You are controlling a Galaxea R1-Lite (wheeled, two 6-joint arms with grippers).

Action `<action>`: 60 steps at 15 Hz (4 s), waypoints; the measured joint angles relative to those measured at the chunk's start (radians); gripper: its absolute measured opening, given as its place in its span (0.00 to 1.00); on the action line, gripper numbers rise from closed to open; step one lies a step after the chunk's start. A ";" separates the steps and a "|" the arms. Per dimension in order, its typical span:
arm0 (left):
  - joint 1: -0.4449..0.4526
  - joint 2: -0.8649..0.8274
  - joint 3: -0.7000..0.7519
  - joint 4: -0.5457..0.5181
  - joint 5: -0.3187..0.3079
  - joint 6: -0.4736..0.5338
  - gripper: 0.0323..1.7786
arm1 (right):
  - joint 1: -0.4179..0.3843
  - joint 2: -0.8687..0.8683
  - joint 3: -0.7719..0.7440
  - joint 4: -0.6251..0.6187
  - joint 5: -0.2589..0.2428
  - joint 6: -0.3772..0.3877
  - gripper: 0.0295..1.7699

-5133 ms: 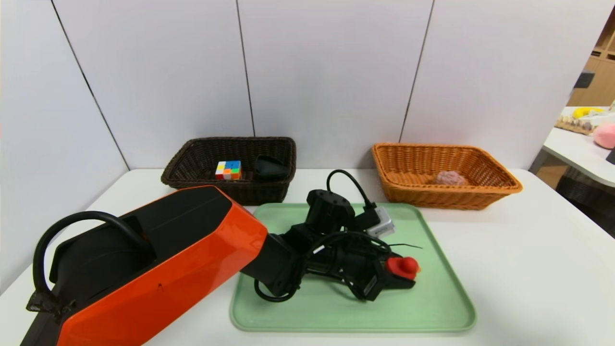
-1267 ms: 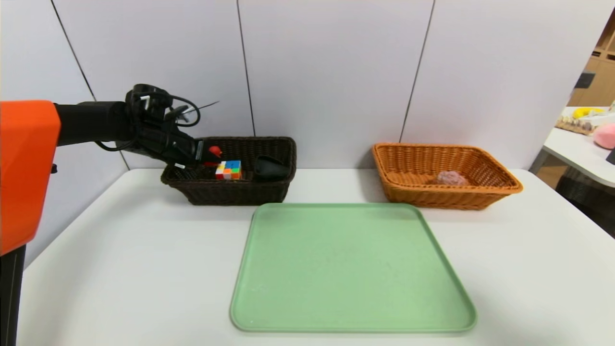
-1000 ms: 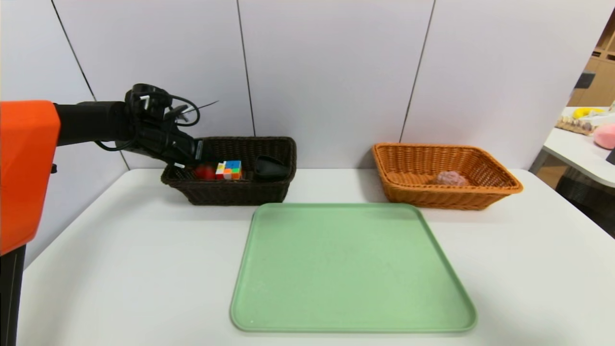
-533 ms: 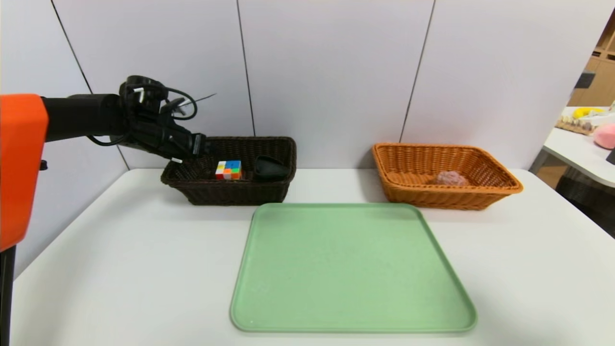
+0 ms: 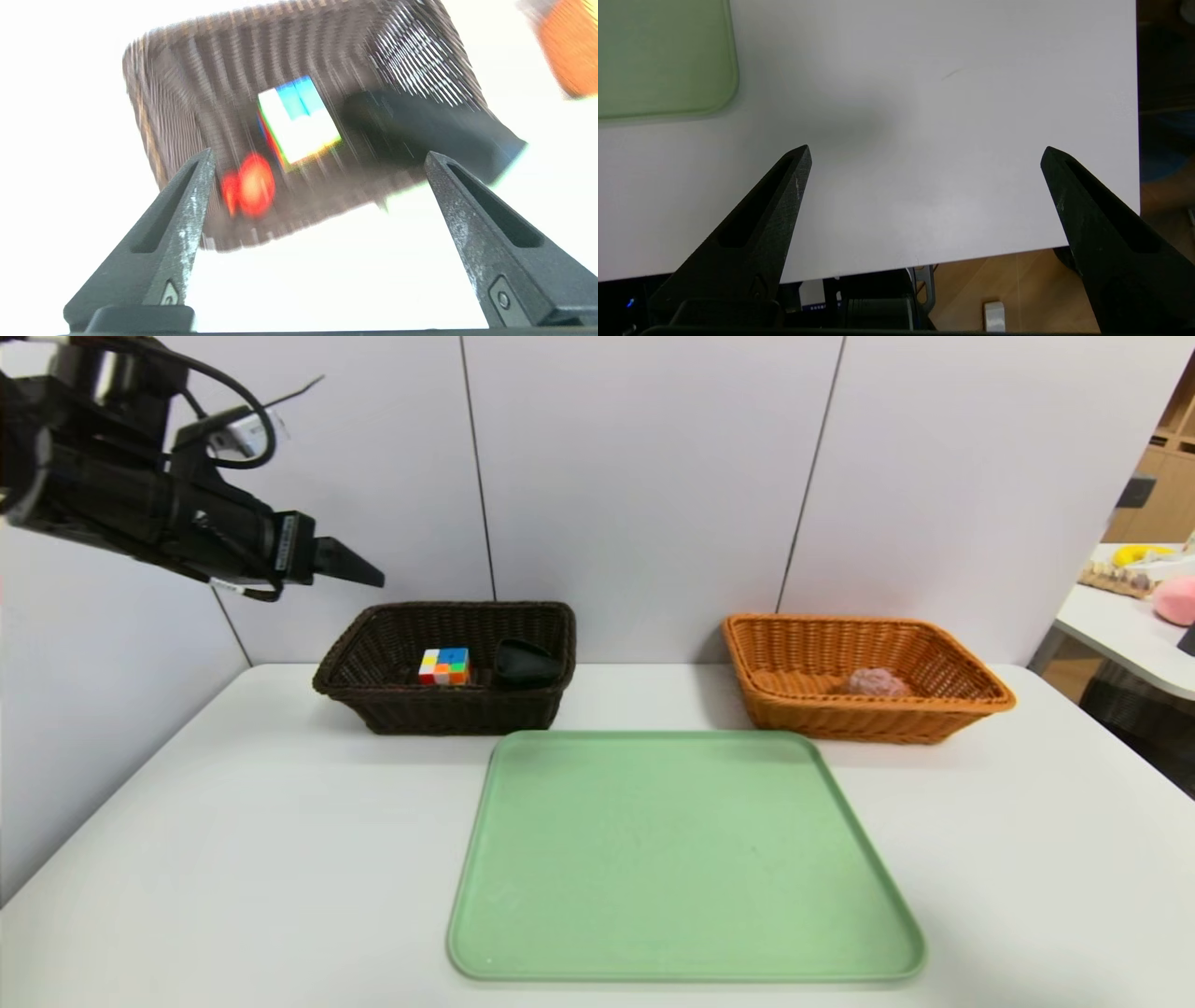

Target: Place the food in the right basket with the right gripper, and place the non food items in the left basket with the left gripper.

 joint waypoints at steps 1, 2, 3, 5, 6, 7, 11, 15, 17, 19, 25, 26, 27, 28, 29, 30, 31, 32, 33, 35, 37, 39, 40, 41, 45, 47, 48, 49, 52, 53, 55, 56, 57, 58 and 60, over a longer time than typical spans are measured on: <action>-0.004 -0.066 0.049 0.029 0.015 0.000 0.91 | 0.006 0.016 -0.020 0.032 0.006 -0.003 0.96; -0.012 -0.148 0.119 0.053 0.044 0.000 0.91 | 0.013 0.037 -0.040 0.044 0.021 -0.004 0.96; -0.021 -0.225 0.196 0.067 0.083 -0.001 0.92 | 0.019 0.058 -0.058 0.045 0.036 -0.005 0.96; -0.035 -0.383 0.353 0.079 0.179 -0.001 0.93 | 0.049 0.090 -0.081 0.036 0.046 -0.003 0.96; -0.040 -0.466 0.429 0.082 0.217 -0.003 0.93 | 0.071 0.099 -0.085 0.024 0.059 -0.002 0.96; -0.043 -0.537 0.493 0.085 0.239 -0.005 0.93 | 0.089 0.103 -0.086 0.001 0.087 0.000 0.96; -0.049 -0.851 0.719 0.100 0.309 -0.010 0.94 | 0.121 0.064 -0.072 -0.034 0.125 0.003 0.96; -0.044 -1.089 0.786 0.189 0.337 -0.048 0.94 | 0.114 -0.073 0.004 -0.035 0.125 0.008 0.96; -0.042 -1.172 0.804 0.213 0.342 -0.096 0.95 | 0.102 -0.168 0.064 -0.036 0.124 0.009 0.96; -0.039 -1.249 0.814 0.227 0.350 -0.124 0.95 | 0.094 -0.286 0.124 -0.035 0.123 0.007 0.96; 0.055 -1.461 0.860 0.241 0.349 -0.195 0.95 | 0.088 -0.618 0.224 -0.037 0.124 0.000 0.96; 0.060 -1.498 0.873 0.244 0.326 -0.195 0.95 | 0.090 -0.663 0.235 -0.037 0.127 -0.002 0.96; 0.053 -1.521 0.879 0.243 0.313 -0.197 0.95 | 0.093 -0.706 0.252 -0.037 0.127 -0.003 0.96; 0.030 -1.535 0.879 0.242 0.309 -0.197 0.95 | 0.097 -0.739 0.268 -0.036 0.128 -0.004 0.96; 0.011 -1.545 0.880 0.244 0.306 -0.197 0.95 | 0.100 -0.768 0.284 -0.037 0.129 -0.004 0.96; 0.001 -1.555 0.881 0.245 0.305 -0.197 0.95 | 0.100 -0.790 0.294 -0.040 0.129 -0.005 0.96; -0.001 -1.572 0.886 0.244 0.304 -0.196 0.95 | 0.101 -0.817 0.305 -0.059 0.130 -0.007 0.96; 0.003 -1.597 0.897 0.239 0.299 -0.195 0.95 | 0.101 -0.842 0.316 -0.096 0.134 -0.009 0.96; 0.010 -1.628 0.914 0.235 0.291 -0.193 0.95 | 0.101 -0.868 0.328 -0.150 0.139 -0.011 0.96; 0.018 -1.708 0.969 0.222 0.277 -0.166 0.95 | 0.100 -0.930 0.371 -0.261 0.138 -0.025 0.96; 0.023 -1.768 1.021 0.190 0.273 -0.128 0.95 | 0.099 -0.977 0.415 -0.373 0.140 -0.084 0.96; 0.024 -1.797 1.065 0.166 0.264 -0.109 0.95 | 0.099 -1.000 0.456 -0.490 0.147 -0.118 0.96; 0.024 -1.805 1.084 0.163 0.262 -0.101 0.95 | 0.097 -1.006 0.485 -0.548 0.146 -0.121 0.96; 0.024 -1.810 1.107 0.154 0.261 -0.094 0.95 | 0.098 -1.011 0.521 -0.599 0.144 -0.123 0.96; 0.024 -1.814 1.262 -0.020 0.263 -0.054 0.95 | 0.098 -1.016 0.769 -0.886 0.138 -0.149 0.96; 0.024 -1.815 1.383 -0.206 0.264 -0.044 0.95 | 0.099 -1.016 0.953 -1.092 0.138 -0.192 0.96; 0.024 -1.815 1.454 -0.320 0.263 -0.034 0.95 | 0.099 -1.016 1.035 -1.195 0.140 -0.214 0.96; 0.024 -1.815 1.522 -0.420 0.263 -0.024 0.95 | 0.099 -1.016 1.091 -1.283 0.140 -0.232 0.96; 0.024 -1.815 1.764 -0.777 0.251 0.005 0.95 | 0.098 -1.016 1.141 -1.297 0.140 -0.245 0.96; 0.024 -1.815 1.817 -0.898 0.244 0.010 0.95 | 0.098 -1.016 1.144 -1.259 0.139 -0.244 0.96; 0.024 -1.815 1.855 -0.975 0.244 0.016 0.95 | 0.098 -1.016 1.147 -1.146 0.138 -0.232 0.96; 0.024 -1.814 1.860 -0.931 0.258 0.017 0.95 | 0.098 -1.016 1.147 -1.086 0.147 -0.211 0.96; 0.024 -1.814 1.865 -0.842 0.277 0.017 0.95 | 0.099 -1.016 1.147 -1.060 0.154 -0.180 0.96; 0.024 -1.814 1.865 -0.760 0.296 0.017 0.95 | 0.099 -1.016 1.148 -1.045 0.154 -0.151 0.96; 0.024 -1.814 1.863 -0.637 0.323 -0.006 0.95 | 0.099 -1.016 1.148 -1.029 0.151 -0.081 0.96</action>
